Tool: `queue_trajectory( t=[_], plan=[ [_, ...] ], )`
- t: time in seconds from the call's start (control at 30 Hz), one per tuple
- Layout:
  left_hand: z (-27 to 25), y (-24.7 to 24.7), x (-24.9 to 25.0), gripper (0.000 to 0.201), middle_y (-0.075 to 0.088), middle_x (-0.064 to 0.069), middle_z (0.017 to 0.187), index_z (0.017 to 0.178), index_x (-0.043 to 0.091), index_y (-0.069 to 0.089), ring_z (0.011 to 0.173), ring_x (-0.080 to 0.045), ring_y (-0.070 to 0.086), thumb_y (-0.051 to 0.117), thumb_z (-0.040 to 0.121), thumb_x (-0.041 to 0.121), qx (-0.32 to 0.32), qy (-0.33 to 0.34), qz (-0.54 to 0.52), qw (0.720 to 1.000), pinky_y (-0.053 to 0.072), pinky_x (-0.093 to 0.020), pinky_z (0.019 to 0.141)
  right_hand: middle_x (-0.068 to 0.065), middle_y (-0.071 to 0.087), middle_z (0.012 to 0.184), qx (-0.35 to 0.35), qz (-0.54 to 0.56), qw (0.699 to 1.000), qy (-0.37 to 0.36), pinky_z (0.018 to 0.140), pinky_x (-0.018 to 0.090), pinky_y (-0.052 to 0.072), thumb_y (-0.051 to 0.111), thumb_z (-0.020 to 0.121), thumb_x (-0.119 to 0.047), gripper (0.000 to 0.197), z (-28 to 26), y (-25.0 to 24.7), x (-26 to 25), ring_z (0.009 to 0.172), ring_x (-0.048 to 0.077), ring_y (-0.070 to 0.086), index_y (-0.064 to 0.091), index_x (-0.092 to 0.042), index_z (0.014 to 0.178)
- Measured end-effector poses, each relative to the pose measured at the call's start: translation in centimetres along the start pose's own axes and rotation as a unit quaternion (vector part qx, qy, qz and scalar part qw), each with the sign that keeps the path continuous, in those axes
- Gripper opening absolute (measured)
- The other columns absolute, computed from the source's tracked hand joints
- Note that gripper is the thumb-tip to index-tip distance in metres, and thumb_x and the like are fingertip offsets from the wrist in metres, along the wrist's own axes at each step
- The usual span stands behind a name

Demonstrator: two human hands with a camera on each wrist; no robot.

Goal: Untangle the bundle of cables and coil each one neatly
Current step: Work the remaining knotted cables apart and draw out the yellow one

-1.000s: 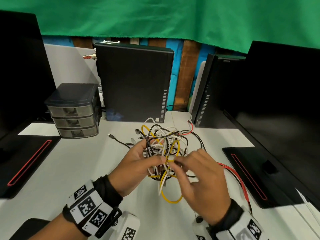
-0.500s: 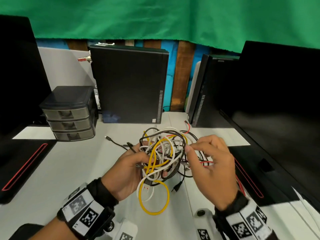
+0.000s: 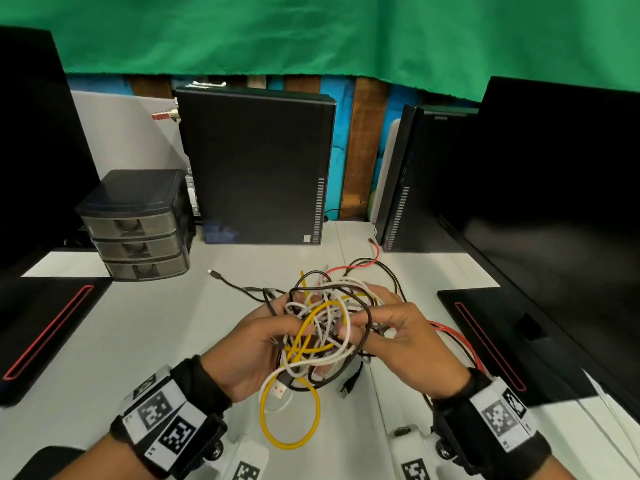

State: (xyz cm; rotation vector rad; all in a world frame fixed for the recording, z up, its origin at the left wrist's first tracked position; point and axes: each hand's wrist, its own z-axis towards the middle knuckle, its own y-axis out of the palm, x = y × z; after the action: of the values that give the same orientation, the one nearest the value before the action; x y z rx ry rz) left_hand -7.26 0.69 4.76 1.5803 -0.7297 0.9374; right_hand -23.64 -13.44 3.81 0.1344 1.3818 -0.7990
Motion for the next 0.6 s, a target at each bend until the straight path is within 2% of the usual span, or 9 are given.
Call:
queue_trajectory(
  t=[0.07, 0.13, 0.23, 0.3, 0.37, 0.4, 0.47, 0.53, 0.6],
  plan=[
    [0.0, 0.1, -0.1, 0.037, 0.069, -0.024, 0.102, 0.103, 0.012, 0.075, 0.079, -0.031, 0.068, 0.069, 0.068, 0.005, -0.001, -0.007, 0.023, 1.000, 0.056, -0.039, 0.070, -0.001, 0.063, 0.128, -0.017, 0.017, 1.000, 0.005, 0.103, 0.031, 0.044, 0.083, 0.080, -0.022, 0.014, -0.1, 0.1, 0.0, 0.123, 0.013, 0.057, 0.082, -0.017, 0.093],
    [0.1, 0.4, -0.2, 0.033, 0.068, -0.026, 0.097, 0.101, 0.009, 0.076, 0.073, -0.030, 0.068, 0.063, 0.071, 0.002, 0.000, -0.011, 0.015, 1.000, 0.057, -0.037, 0.063, -0.005, 0.064, 0.124, 0.006, 0.007, 1.000, 0.010, 0.100, 0.026, 0.044, 0.082, 0.080, -0.011, 0.008, -0.2, 0.0, -0.1, 0.119, 0.009, 0.058, 0.082, -0.016, 0.086],
    [0.6, 0.6, -0.1, 0.031, 0.070, -0.025, 0.095, 0.099, 0.007, 0.076, 0.068, -0.030, 0.070, 0.062, 0.073, -0.002, 0.021, -0.018, 0.013, 1.000, 0.059, -0.035, 0.059, -0.016, 0.063, 0.119, 0.108, -0.115, 0.987, -0.026, 0.100, 0.018, 0.039, 0.080, 0.082, -0.012, 0.013, -0.2, -0.1, -0.2, 0.119, 0.002, 0.052, 0.078, -0.024, 0.079],
    [0.9, 0.3, -0.1, 0.032, 0.071, -0.026, 0.101, 0.104, 0.005, 0.074, 0.071, -0.032, 0.071, 0.058, 0.077, 0.002, 0.039, -0.027, 0.008, 0.999, 0.062, -0.039, 0.065, -0.014, 0.063, 0.112, 0.178, -0.215, 0.957, -0.081, 0.093, 0.009, 0.037, 0.077, 0.083, -0.009, 0.013, -0.2, 0.0, 0.1, 0.112, 0.003, 0.053, 0.075, -0.022, 0.079],
    [1.1, 0.3, -0.1, 0.034, 0.070, -0.026, 0.108, 0.107, 0.005, 0.074, 0.077, -0.034, 0.071, 0.059, 0.076, 0.002, 0.034, -0.032, -0.007, 0.999, 0.061, -0.043, 0.076, -0.009, 0.063, 0.110, 0.212, -0.219, 0.949, -0.076, 0.085, 0.003, 0.037, 0.077, 0.084, -0.011, 0.013, -0.2, 0.0, 0.3, 0.110, 0.008, 0.053, 0.074, -0.022, 0.079],
    [1.1, 0.5, 0.0, 0.036, 0.069, -0.026, 0.112, 0.108, 0.005, 0.074, 0.080, -0.034, 0.070, 0.060, 0.074, 0.003, 0.028, -0.031, -0.012, 0.999, 0.059, -0.044, 0.080, -0.009, 0.061, 0.114, 0.199, -0.195, 0.959, -0.048, 0.085, 0.004, 0.038, 0.077, 0.084, -0.016, 0.012, -0.1, 0.1, 0.3, 0.113, 0.009, 0.052, 0.074, -0.026, 0.078],
    [0.9, 0.6, 0.1, 0.036, 0.069, -0.025, 0.111, 0.104, 0.008, 0.076, 0.081, -0.032, 0.067, 0.057, 0.073, 0.007, 0.011, -0.020, -0.014, 1.000, 0.055, -0.042, 0.082, -0.015, 0.053, 0.131, 0.109, -0.129, 0.985, 0.023, 0.098, 0.016, 0.037, 0.078, 0.081, -0.036, 0.006, -0.1, 0.2, 0.1, 0.128, 0.007, 0.041, 0.075, -0.038, 0.077],
    [0.6, 0.8, 0.3, 0.032, 0.073, -0.018, 0.096, 0.090, 0.014, 0.080, 0.072, -0.025, 0.067, 0.053, 0.075, 0.007, -0.018, -0.009, -0.010, 1.000, 0.051, -0.036, 0.073, -0.019, 0.044, 0.143, 0.041, -0.083, 0.994, 0.053, 0.109, 0.027, 0.032, 0.073, 0.073, -0.053, 0.014, -0.2, 0.4, 0.1, 0.138, 0.000, 0.030, 0.077, -0.043, 0.081],
    [0.4, 0.7, 0.4, 0.032, 0.074, -0.015, 0.086, 0.082, 0.014, 0.080, 0.064, -0.023, 0.068, 0.049, 0.077, 0.006, -0.011, 0.000, -0.019, 1.000, 0.053, -0.032, 0.063, -0.016, 0.046, 0.144, 0.033, -0.043, 0.997, 0.055, 0.114, 0.040, 0.033, 0.075, 0.071, -0.056, 0.022, -0.1, 0.7, 0.4, 0.140, 0.002, 0.032, 0.079, -0.041, 0.086]
  ],
)
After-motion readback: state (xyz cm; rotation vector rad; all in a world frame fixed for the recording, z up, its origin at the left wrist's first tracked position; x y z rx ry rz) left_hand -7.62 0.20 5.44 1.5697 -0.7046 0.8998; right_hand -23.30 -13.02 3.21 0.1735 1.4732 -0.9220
